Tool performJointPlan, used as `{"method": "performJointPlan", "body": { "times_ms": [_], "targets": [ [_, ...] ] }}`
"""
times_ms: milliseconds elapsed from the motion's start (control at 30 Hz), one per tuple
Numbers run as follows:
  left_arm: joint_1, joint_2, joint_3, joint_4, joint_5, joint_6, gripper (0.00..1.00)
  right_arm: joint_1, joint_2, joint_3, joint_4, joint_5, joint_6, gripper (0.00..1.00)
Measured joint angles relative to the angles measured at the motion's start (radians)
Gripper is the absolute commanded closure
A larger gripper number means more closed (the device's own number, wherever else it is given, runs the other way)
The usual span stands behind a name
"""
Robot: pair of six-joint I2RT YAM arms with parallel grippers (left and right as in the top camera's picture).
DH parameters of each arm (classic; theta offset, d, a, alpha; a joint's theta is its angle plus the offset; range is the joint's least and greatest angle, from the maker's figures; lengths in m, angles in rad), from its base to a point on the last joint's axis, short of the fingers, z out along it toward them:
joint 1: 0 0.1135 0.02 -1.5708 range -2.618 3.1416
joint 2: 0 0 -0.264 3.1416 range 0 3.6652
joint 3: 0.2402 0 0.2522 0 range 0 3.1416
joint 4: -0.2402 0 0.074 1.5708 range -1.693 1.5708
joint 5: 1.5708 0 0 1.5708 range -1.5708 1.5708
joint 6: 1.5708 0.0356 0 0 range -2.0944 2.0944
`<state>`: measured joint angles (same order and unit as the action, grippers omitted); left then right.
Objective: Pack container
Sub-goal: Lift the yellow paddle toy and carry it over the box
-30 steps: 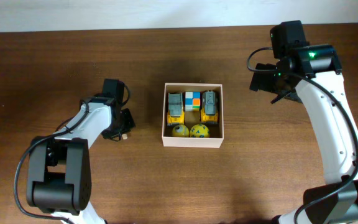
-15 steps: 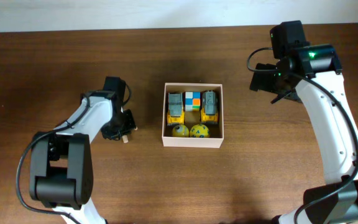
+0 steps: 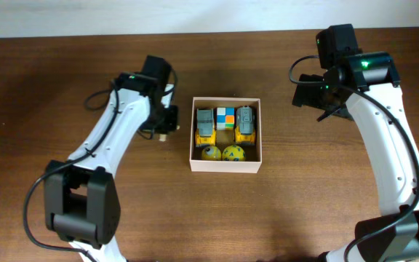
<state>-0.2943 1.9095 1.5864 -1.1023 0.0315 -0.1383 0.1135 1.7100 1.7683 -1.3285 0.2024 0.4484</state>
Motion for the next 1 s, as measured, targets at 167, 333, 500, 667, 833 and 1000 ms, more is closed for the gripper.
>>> {"method": "performJointPlan", "body": {
  "times_ms": [167,333,500,667,833,1000],
  "targets": [
    [-0.095,0.000,0.077,-0.075,0.014,0.144,0.94,0.000,0.000,0.000,0.000,0.000,0.000,0.01],
    [-0.194,0.000,0.115,-0.130,0.022,0.266,0.94,0.000,0.000,0.000,0.000,0.000,-0.001,0.01],
    [-0.256,0.000,0.116,-0.147,0.023,0.331,0.95,0.000,0.000,0.000,0.000,0.000,-0.001,0.01],
    [-0.299,0.000,0.116,-0.148,0.024,0.380,0.95,0.000,0.000,0.000,0.000,0.000,0.000,0.01],
    [-0.318,0.000,0.116,-0.147,0.048,0.431,0.95,0.000,0.000,0.000,0.000,0.000,-0.001,0.01],
    [-0.323,0.000,0.116,-0.146,0.106,0.506,0.95,0.000,0.000,0.000,0.000,0.000,0.000,0.01]
  ]
}}
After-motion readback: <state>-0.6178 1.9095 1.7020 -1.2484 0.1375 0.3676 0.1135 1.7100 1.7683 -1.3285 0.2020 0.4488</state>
